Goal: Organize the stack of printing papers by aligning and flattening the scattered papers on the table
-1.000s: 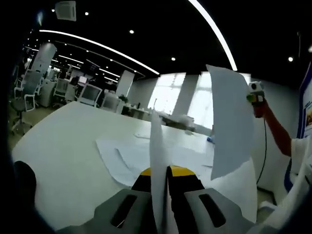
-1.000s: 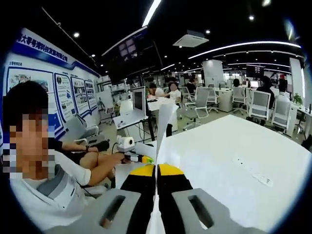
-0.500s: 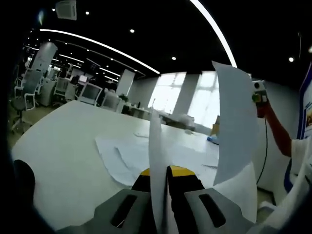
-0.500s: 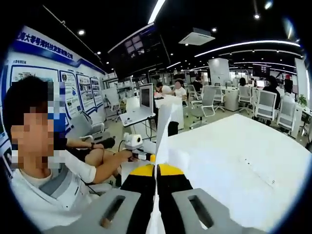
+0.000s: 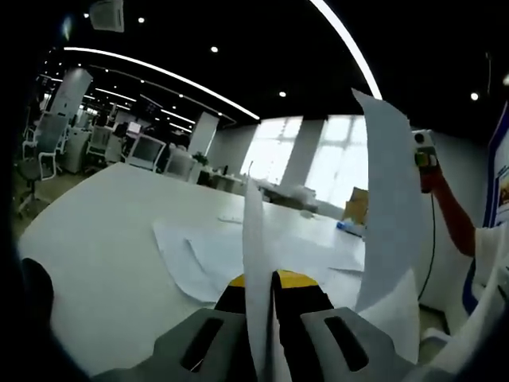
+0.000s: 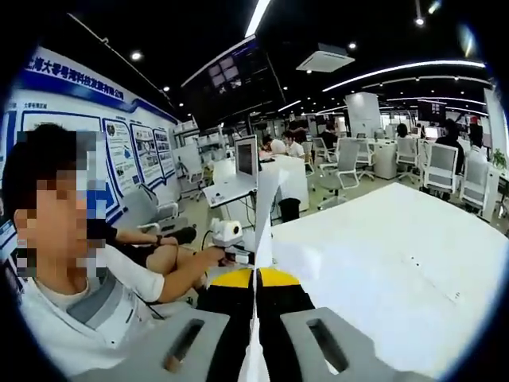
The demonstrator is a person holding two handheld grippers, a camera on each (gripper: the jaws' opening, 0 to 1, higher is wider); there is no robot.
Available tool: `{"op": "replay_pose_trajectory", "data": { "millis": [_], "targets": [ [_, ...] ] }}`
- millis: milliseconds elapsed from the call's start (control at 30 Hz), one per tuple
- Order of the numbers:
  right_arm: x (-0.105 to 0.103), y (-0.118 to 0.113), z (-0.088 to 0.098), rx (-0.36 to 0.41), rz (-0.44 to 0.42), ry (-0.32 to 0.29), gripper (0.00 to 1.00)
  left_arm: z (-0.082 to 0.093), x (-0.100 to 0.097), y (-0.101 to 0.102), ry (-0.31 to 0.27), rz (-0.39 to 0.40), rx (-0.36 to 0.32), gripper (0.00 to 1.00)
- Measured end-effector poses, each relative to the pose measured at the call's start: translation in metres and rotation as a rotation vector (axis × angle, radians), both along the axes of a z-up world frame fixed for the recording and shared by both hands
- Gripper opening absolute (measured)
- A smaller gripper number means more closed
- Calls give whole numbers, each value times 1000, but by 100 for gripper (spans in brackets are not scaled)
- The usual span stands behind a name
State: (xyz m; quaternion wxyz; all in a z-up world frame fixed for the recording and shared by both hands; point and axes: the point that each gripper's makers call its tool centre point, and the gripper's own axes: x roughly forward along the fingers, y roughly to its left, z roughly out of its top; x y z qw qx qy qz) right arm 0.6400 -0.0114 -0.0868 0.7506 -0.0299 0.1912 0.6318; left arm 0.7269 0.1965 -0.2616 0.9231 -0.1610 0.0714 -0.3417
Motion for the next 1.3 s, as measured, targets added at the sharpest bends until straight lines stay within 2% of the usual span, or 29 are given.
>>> {"op": "replay_pose_trajectory", "data": {
  "millis": [300,700,833,867,933,967,1300],
  "targets": [
    [-11,11,-1,0,46,2,0,1,0,0,-2,3,1,6],
    [8,11,-22,-31,16,37,0,3,-6,-2,-12,2,0,6],
    [20,7,-27,-48,-24,30,0,1,-8,-1,-11,4,-3,6],
    [27,4,-28,-64,-47,2,0,1,-8,-2,-11,2,-4,6],
    [32,3,-30,-71,-59,5,0,1,-9,-2,-13,2,-5,6],
    [40,0,-30,-82,-82,-13,0,1,-9,-2,-12,2,-6,6],
    [83,-12,-47,-136,-159,-19,0,-2,-8,-1,-7,-4,-10,6]
  ]
}}
